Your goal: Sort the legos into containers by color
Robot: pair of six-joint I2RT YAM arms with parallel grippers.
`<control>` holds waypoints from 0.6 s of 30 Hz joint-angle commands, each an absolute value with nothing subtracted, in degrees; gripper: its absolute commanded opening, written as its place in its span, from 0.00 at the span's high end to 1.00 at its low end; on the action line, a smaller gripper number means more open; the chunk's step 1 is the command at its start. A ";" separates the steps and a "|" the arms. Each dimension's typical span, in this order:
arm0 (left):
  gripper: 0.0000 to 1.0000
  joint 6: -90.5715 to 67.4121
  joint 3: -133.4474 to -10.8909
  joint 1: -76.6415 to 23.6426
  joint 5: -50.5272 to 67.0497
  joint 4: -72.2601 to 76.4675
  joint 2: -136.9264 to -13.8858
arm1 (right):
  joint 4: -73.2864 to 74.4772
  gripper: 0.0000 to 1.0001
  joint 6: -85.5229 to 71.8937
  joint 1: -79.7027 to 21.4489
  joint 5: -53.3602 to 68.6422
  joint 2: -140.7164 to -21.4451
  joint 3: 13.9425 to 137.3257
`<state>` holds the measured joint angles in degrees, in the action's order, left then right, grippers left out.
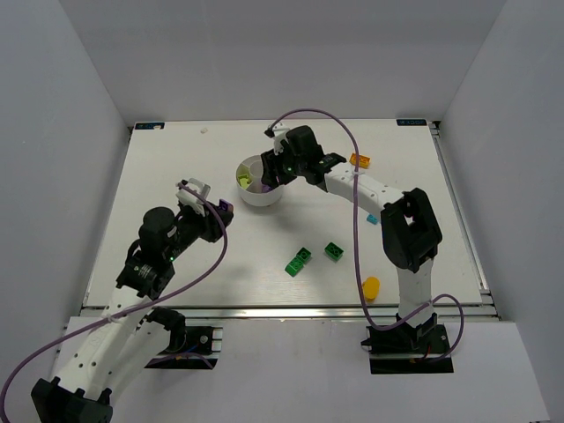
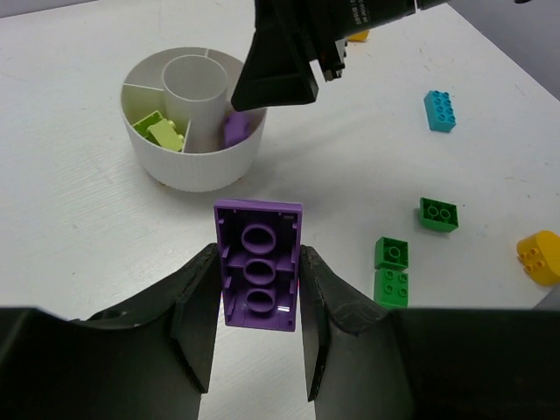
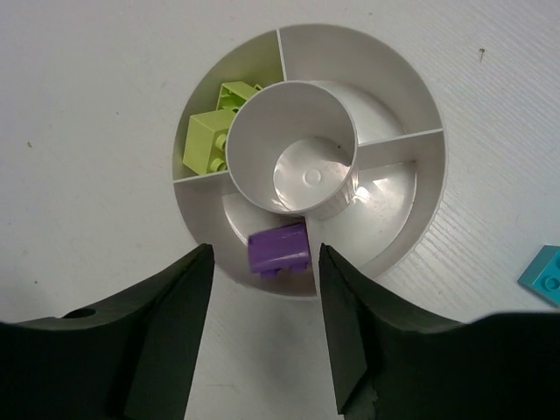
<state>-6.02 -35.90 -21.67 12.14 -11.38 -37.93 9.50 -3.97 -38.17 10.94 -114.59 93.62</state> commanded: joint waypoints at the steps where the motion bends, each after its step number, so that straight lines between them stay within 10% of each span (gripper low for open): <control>1: 1.00 -6.15 -35.07 -21.53 16.43 -8.62 -39.19 | 9.58 0.40 -3.52 -38.23 11.78 -112.68 96.07; 8: 1.00 -10.27 -35.25 -21.53 19.69 -2.83 -44.91 | 11.16 0.43 -3.43 -37.80 12.04 -110.83 96.06; 11: 1.00 -15.62 -34.11 -22.85 16.61 4.63 -46.40 | 10.47 0.57 -3.52 -36.83 12.22 -103.57 92.65; 15: 1.00 -20.63 -29.46 -22.85 11.00 21.82 -50.60 | 8.00 1.00 -4.22 -33.33 13.88 -93.47 84.74; 18: 1.00 -22.93 -26.72 -23.37 6.78 33.52 -57.00 | 5.55 1.00 -3.43 -30.34 19.49 -84.92 77.10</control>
<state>-18.20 -28.95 -22.76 12.12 17.02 -52.12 10.11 -3.92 -33.39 14.28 -93.17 80.77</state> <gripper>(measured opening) 0.468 0.013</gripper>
